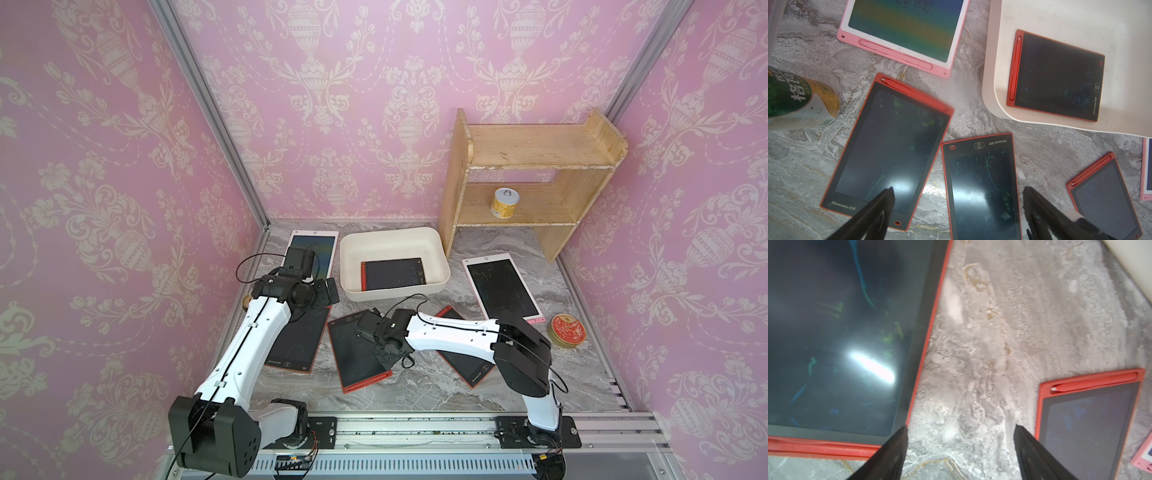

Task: Take out the writing tablet from the storage box
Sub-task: Adjust the writing tablet at the center of the board.

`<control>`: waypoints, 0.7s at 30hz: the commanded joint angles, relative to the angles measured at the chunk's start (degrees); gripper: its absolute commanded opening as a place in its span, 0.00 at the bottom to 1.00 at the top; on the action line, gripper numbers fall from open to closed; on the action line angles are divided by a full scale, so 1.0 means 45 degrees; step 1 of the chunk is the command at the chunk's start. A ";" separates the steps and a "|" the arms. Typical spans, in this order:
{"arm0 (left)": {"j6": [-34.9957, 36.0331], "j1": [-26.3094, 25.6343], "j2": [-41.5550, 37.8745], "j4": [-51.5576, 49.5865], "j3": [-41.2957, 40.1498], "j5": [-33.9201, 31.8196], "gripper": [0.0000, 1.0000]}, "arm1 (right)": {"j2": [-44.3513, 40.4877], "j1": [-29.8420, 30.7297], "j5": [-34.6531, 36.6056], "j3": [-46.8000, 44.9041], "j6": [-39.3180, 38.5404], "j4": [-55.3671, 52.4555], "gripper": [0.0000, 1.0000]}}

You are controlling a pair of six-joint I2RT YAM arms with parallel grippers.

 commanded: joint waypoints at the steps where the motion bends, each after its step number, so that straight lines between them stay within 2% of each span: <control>1: -0.0159 0.0104 -0.0168 -0.0184 0.0038 0.0168 0.99 | -0.0948 -0.0634 0.0963 -0.0499 -0.0401 -0.0661 0.83; 9: -0.0149 0.0097 -0.0115 -0.0174 0.0050 0.0135 0.99 | -0.1393 -0.1826 0.1762 -0.1819 -0.1121 -0.0530 0.84; 21: -0.0169 0.0110 0.0191 -0.0067 0.0117 0.0134 0.99 | -0.0982 -0.2202 0.2170 -0.2499 -0.1477 0.0004 0.86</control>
